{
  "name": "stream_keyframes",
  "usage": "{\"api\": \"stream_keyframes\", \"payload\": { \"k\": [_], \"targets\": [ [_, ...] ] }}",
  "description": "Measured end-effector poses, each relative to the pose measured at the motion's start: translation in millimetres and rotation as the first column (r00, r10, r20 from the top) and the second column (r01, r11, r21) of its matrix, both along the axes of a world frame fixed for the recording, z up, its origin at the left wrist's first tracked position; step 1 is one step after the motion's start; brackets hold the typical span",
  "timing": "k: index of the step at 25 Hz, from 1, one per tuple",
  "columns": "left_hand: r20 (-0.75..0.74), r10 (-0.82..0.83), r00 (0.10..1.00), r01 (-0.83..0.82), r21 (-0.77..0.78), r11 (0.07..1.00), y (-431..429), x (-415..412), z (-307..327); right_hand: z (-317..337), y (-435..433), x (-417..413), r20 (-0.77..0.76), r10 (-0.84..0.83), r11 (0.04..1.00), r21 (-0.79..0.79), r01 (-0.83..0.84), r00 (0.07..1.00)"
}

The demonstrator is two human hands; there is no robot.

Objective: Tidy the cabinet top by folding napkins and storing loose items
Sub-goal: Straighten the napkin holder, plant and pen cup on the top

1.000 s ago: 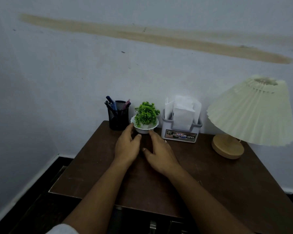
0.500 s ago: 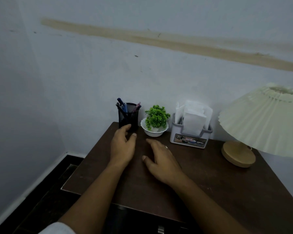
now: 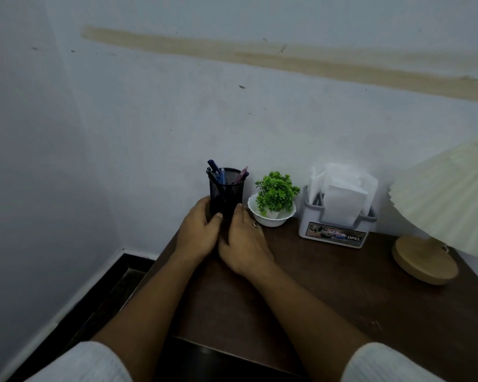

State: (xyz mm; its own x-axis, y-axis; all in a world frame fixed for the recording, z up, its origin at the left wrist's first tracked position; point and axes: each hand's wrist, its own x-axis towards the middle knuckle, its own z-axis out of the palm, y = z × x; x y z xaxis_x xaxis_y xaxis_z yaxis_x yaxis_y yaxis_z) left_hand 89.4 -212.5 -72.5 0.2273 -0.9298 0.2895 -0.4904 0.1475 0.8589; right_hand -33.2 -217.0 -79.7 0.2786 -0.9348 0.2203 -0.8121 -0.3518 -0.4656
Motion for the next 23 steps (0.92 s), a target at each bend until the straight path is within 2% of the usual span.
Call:
{"api": "stream_keyframes", "payload": {
  "k": [10,14,17,20,23],
  "targets": [
    [0.079,-0.061,0.995,0.057,0.055,0.997,-10.3,3.9,3.0,1.9,-6.7,2.3,-0.022,0.023,1.0,0.016,-0.023,0.999],
    [0.042,-0.063,0.997,0.06,0.072,0.996,-1.9,2.9,4.1,2.3,1.5,-7.4,0.075,0.05,0.998,0.036,-0.052,0.996],
    [0.031,-0.071,0.997,0.068,0.072,0.995,21.4,1.2,2.0,5.3,26.4,-32.7,0.153,0.05,0.993,0.101,-0.066,0.987],
    [0.071,-0.088,0.994,0.074,0.174,0.982,56.9,-16.6,7.7,11.2,60.7,-73.5,0.23,0.005,0.984,0.172,-0.046,0.973],
    [0.121,-0.2,0.972,0.172,0.212,0.962,87.2,-50.0,13.6,16.0,95.8,-123.3,0.218,-0.048,0.987,0.163,0.012,0.975]
  ]
}}
